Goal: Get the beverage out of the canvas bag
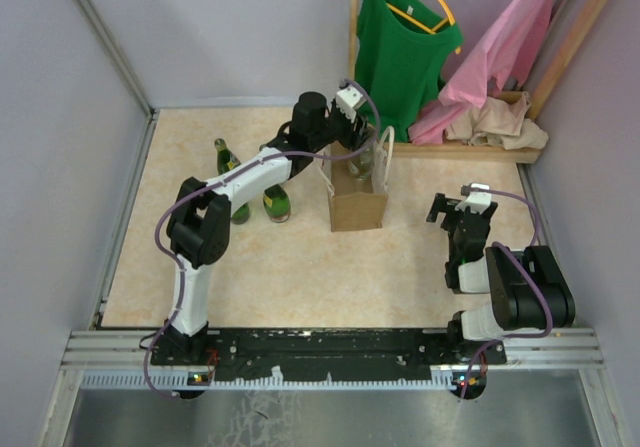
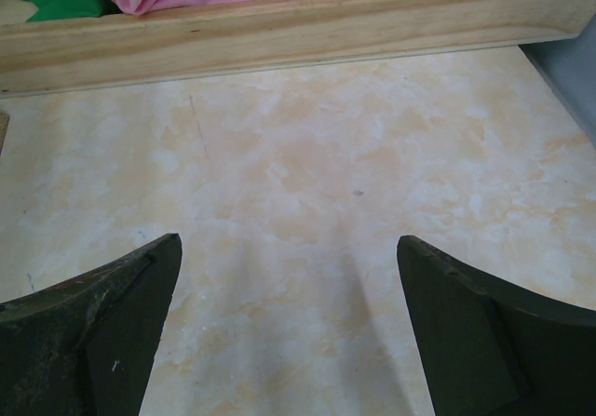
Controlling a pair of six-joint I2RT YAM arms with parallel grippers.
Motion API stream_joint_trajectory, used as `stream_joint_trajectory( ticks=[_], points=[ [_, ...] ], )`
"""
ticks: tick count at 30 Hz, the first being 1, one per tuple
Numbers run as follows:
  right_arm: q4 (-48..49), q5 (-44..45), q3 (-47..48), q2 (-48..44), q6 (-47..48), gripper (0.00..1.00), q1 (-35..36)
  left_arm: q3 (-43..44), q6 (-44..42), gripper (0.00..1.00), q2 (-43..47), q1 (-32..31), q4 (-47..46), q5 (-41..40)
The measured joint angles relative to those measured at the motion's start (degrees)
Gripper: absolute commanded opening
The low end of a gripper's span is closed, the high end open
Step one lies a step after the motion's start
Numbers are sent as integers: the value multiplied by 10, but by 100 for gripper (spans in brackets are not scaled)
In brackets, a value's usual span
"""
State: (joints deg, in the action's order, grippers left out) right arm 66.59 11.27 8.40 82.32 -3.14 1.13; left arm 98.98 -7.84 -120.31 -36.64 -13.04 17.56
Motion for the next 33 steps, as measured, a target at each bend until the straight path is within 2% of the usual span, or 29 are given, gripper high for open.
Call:
stream_joint_trajectory(
  ticks=[12, 24, 33],
  points=[
    [0, 0, 0, 0, 0, 99, 0, 0, -2, 65, -11, -2, 6, -7],
    [0, 0, 0, 0, 0, 99, 0, -3, -2, 66, -45, -4, -10, -18],
    [0, 0, 0, 0, 0, 99, 0, -3, -1, 56, -54, -4, -27, -29]
  ],
)
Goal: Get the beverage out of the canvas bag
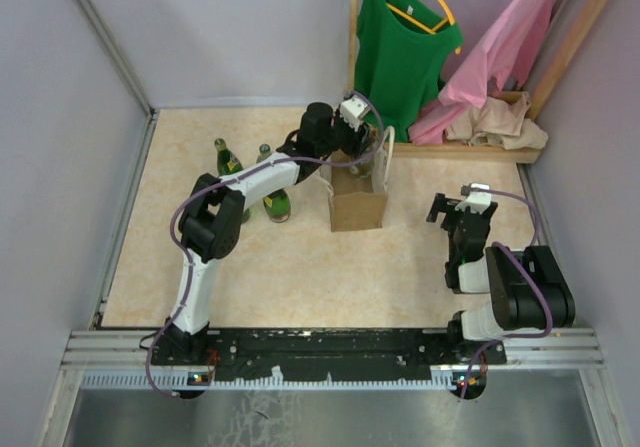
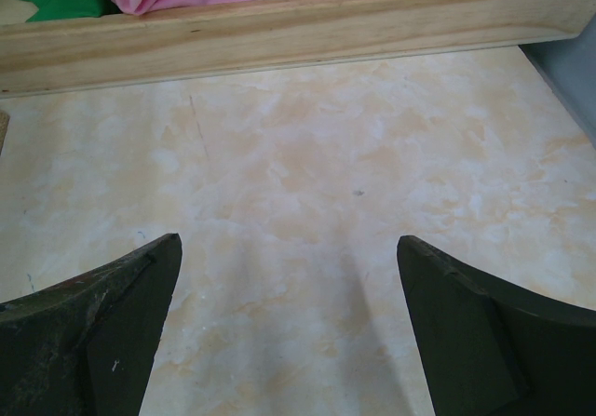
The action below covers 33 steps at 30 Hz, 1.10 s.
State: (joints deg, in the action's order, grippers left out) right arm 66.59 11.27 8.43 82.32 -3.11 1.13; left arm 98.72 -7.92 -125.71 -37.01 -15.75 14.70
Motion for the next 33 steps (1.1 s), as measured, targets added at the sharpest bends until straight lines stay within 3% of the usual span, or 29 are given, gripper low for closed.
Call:
stream_joint_trajectory(
  ticks=[5, 10, 33],
  points=[
    [0, 0, 0, 0, 0, 99, 0, 0, 1, 41, -4, 0, -11, -3],
    [0, 0, 0, 0, 0, 99, 0, 0, 7, 1, -8, 0, -19, 0],
    [0, 0, 0, 2, 0, 99, 0, 15, 24, 0, -8, 0, -16, 1]
  ],
)
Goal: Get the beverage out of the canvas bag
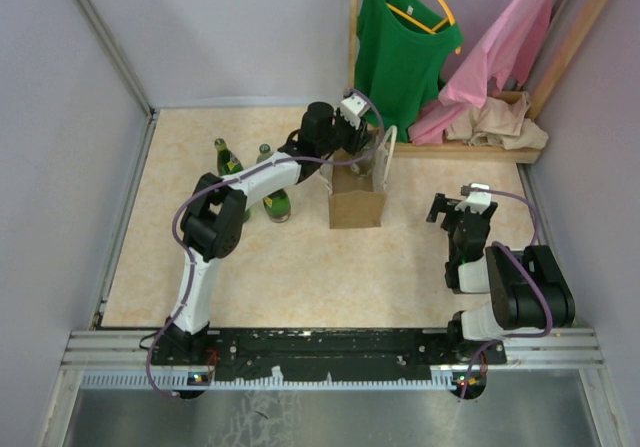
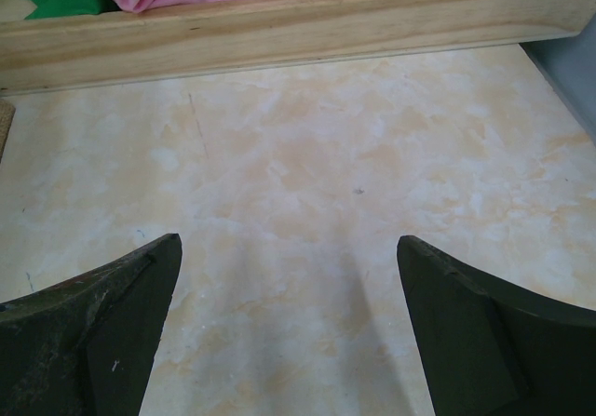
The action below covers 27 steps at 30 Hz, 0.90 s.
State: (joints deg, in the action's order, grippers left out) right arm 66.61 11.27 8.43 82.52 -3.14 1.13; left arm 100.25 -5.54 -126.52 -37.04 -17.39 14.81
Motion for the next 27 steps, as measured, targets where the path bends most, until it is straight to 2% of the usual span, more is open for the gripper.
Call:
stream_joint_trajectory(
  ticks=[12, 27],
  points=[
    [-1, 0, 0, 0, 0, 99, 0, 76, 1, 0, 24, -8, 33, 9],
    [-1, 0, 0, 0, 0, 99, 0, 77, -49, 0, 172, -41, 165, -19]
  ],
)
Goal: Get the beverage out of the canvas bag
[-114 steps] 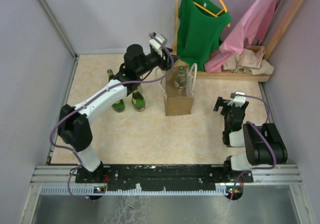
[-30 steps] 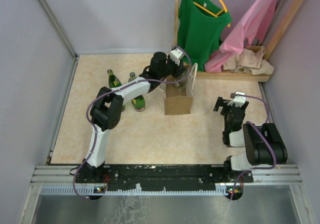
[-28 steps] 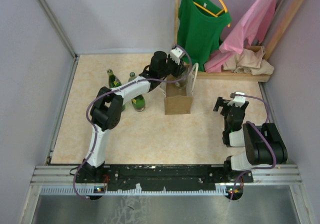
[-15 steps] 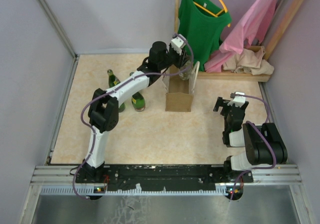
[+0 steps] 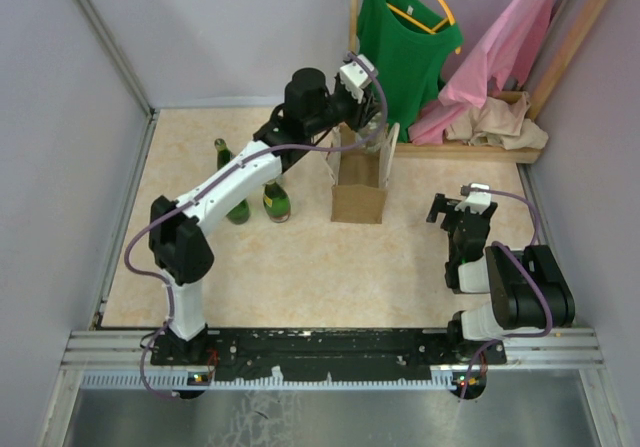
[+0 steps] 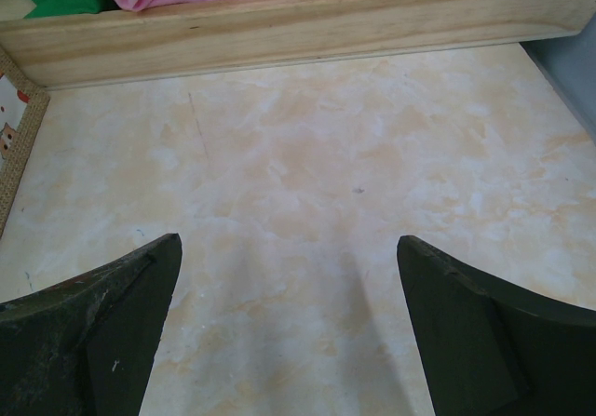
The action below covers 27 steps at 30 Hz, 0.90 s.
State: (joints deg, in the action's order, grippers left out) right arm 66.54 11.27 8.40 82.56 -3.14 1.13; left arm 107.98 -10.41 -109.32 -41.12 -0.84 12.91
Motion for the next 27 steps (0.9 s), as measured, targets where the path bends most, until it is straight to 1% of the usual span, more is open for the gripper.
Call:
stream_joint_trajectory(
  ticks=[3, 6, 10, 16, 20, 27],
  points=[
    [0, 0, 0, 0, 0, 99, 0, -1, -9, 0, 44, 0, 35, -18],
    [0, 0, 0, 0, 0, 99, 0, -33, -17, 0, 109, 0, 43, -41],
    [0, 0, 0, 0, 0, 99, 0, -113, -24, 0, 213, 0, 43, -74],
    [0, 0, 0, 0, 0, 99, 0, -262, -16, 0, 361, 0, 53, -112],
    [0, 0, 0, 0, 0, 99, 0, -335, -2, 0, 428, -1, 77, -135],
    [-1, 0, 0, 0, 0, 99, 0, -454, 24, 0, 545, -8, 104, -208]
  ],
)
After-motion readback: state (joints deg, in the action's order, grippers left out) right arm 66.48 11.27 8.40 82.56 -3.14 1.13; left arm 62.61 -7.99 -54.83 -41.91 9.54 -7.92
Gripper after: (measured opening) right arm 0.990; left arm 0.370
